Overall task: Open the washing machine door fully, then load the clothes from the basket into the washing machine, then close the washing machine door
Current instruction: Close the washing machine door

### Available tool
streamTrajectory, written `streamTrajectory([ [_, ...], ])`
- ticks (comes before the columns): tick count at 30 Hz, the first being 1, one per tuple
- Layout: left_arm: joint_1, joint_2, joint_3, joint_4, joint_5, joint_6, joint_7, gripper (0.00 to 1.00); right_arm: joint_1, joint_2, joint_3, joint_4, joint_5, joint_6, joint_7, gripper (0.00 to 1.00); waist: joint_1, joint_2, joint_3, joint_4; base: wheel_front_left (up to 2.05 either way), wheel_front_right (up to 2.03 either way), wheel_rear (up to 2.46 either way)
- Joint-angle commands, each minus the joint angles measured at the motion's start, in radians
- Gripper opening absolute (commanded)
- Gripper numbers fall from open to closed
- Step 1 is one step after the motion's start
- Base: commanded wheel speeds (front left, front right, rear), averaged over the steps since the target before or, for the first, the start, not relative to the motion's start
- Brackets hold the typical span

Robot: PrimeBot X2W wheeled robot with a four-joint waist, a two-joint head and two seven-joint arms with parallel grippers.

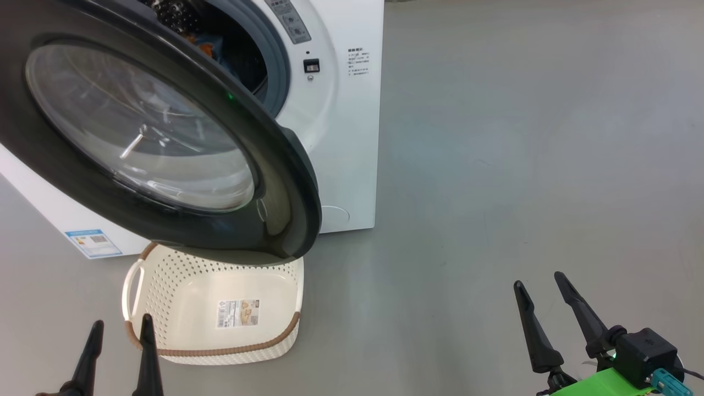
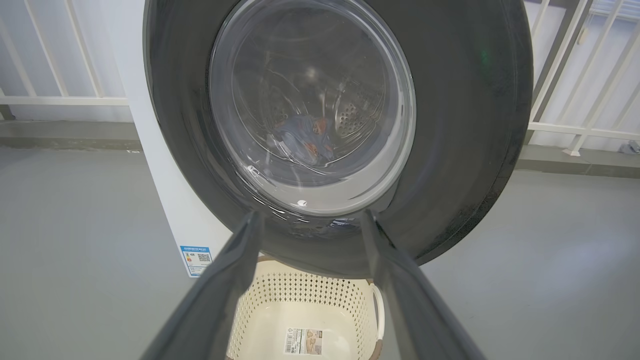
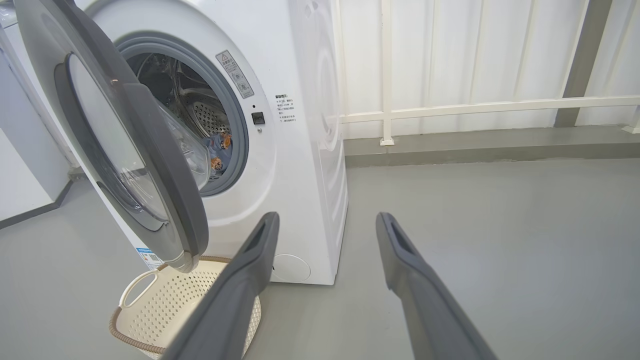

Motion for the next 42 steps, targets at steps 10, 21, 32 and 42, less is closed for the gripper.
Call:
streamTrajectory([
  [10,-0.039,0.020,0.016,-0.017,0.020,0.012,-0.007,1.00,-0.010,0.002,0.012,-0.025,0.003,0.009,0.007,0.00,0.0000,0.0000,0.013,0.016,0.00,0.00,0.00],
  [21,-0.081,0.020,-0.004,-0.010,0.029,0.009,-0.022,1.00,-0.088,-0.040,0.046,0.016,0.022,0.009,0.026,0.00,0.0000,0.0000,0.050,0.061,0.00,0.00,0.00],
  [32,-0.164,-0.002,-0.044,0.029,0.037,-0.009,-0.054,1.00,-0.321,-0.112,0.131,0.201,0.070,0.009,0.021,0.00,0.0000,0.0000,0.105,0.145,0.00,0.00,0.00],
  [42,-0.213,-0.020,-0.073,0.080,0.041,-0.029,-0.076,1.00,-0.576,-0.133,0.218,0.450,0.112,0.009,-0.018,0.00,0.0000,0.0000,0.116,0.200,0.00,0.00,0.00],
])
